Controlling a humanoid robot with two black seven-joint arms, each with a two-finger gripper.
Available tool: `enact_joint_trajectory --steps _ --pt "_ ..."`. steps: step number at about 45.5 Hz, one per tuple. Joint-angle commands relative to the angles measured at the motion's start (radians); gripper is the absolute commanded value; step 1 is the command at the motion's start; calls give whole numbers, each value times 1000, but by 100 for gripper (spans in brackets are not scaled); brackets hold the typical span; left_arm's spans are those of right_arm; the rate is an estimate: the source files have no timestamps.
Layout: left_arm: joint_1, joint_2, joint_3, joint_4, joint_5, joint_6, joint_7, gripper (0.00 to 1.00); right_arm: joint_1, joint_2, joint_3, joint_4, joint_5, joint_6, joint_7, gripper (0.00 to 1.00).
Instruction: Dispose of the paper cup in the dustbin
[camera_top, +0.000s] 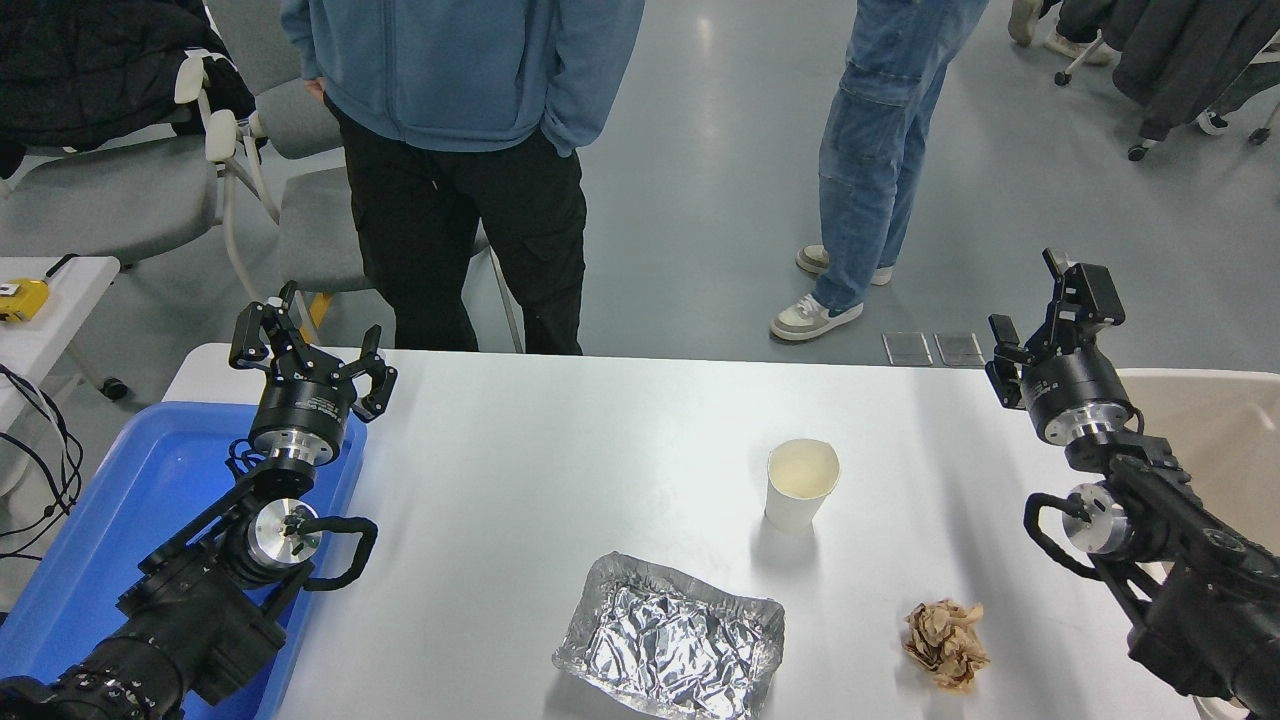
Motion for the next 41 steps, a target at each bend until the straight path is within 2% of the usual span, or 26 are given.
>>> enact_joint_trajectory --steps 1,41 --pt "0 -1 0 0 0 0 0 100 1 -4 0 -1 0 1 -1 100" --pt "0 -1 0 0 0 0 0 100 38 3 2 -53 31 0 -1 100"
